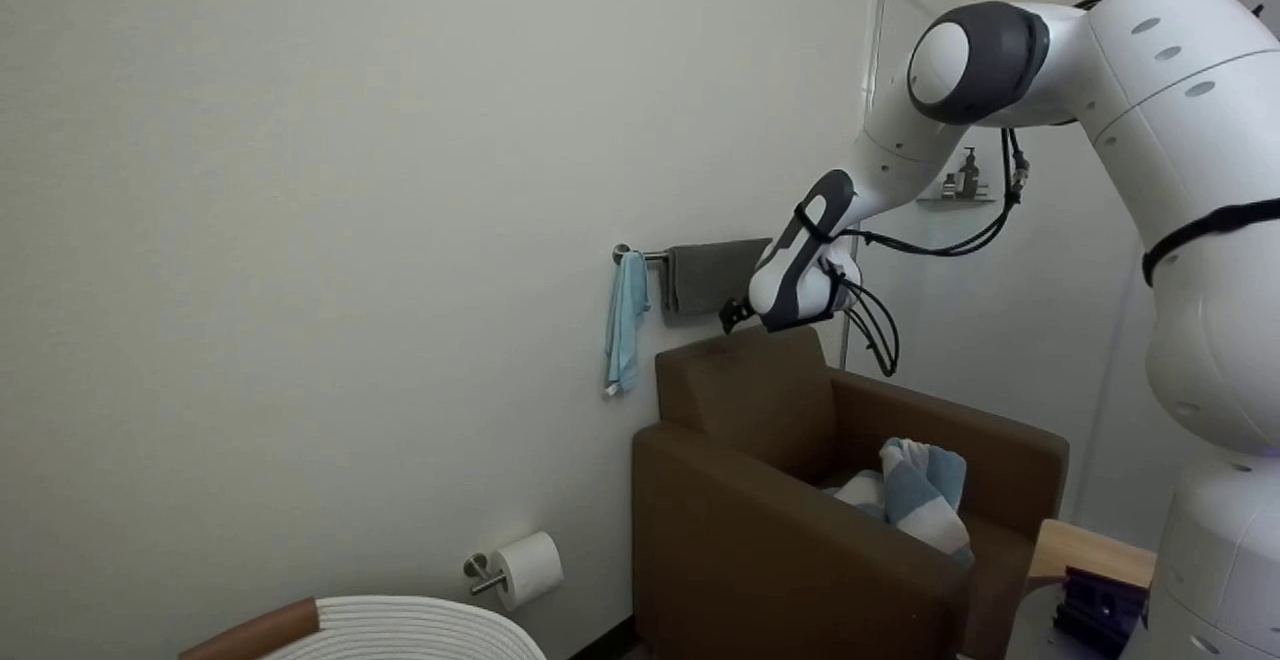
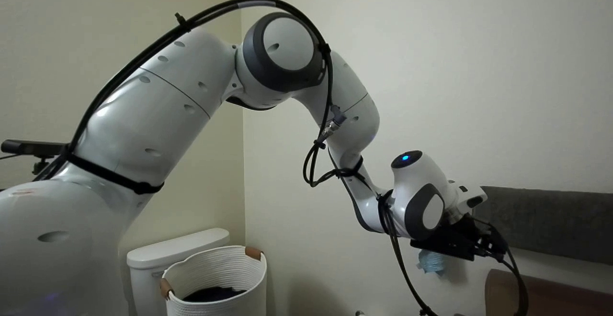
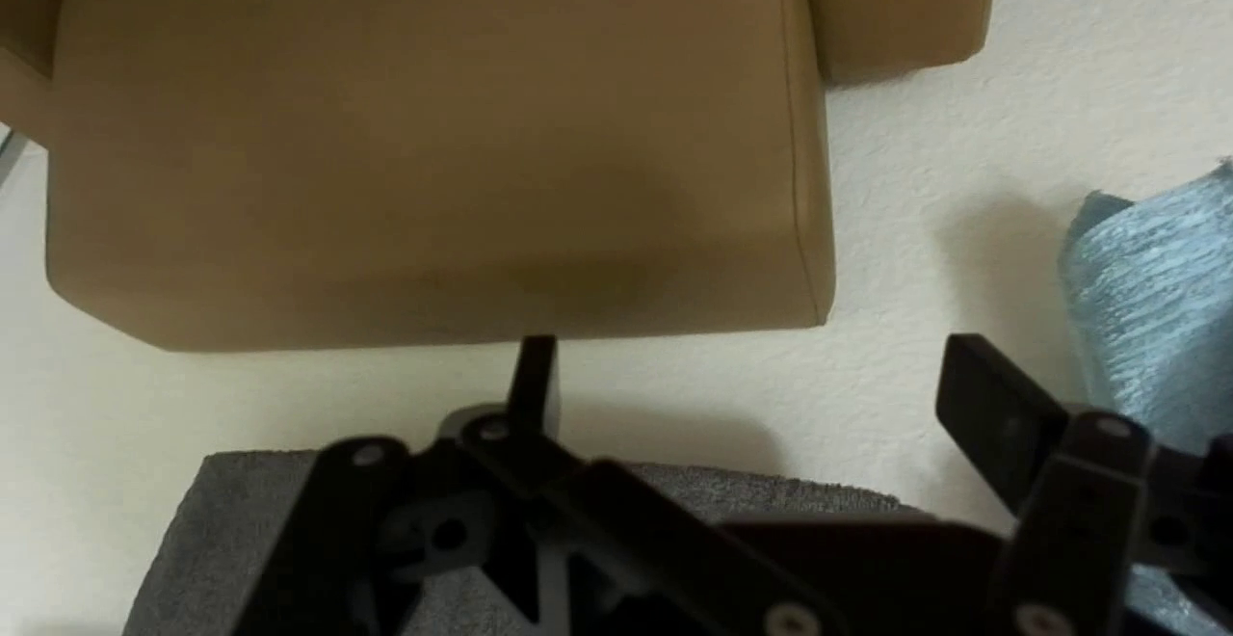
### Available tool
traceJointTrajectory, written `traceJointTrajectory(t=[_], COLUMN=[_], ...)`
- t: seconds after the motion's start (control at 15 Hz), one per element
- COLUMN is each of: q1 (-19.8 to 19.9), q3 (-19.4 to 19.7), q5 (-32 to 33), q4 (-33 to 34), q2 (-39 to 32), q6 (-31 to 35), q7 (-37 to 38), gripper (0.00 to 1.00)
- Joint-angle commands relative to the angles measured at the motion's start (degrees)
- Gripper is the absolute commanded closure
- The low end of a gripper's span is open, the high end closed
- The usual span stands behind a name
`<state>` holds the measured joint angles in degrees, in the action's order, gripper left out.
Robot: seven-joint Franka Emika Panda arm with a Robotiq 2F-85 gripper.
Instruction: Unhang the blue towel and put it in the laundry hamper
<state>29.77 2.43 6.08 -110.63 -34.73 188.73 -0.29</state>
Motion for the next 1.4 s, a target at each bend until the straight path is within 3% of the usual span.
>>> traceJointTrajectory(t=[0.0, 0.2, 0.33, 0.4, 0.73, 1.0, 1.07, 1.13, 1.33], q1=[2.1, 3.8, 10.5, 15.4, 34.4, 48.3, 50.0, 45.3, 48.8], q3=[-0.7, -2.2, -10.0, -15.9, -37.3, -52.8, -54.5, -49.3, -52.5], q5=[2.1, 4.3, 9.9, 14.9, 37.9, 45.1, 45.7, 43.8, 44.6], q4=[1.5, 2.5, 3.9, 3.3, 1.9, 1.4, 1.9, 1.8, 1.9], q2=[-2.9, -4.6, -4.8, -5.2, -11.6, -20.1, -21.7, -17.5, -20.4], q6=[7.8, 12.0, 9.4, 9.3, 6.8, -0.9, -2.9, -0.4, -1.8], q7=[-1.5, -1.1, 0.1, 2.6, 12.4, 8.8, 7.9, 10.8, 9.4], gripper=[0.0, 0.0, 0.0, 0.0, 0.0, 0.0, 0.0, 0.0, 0.0])
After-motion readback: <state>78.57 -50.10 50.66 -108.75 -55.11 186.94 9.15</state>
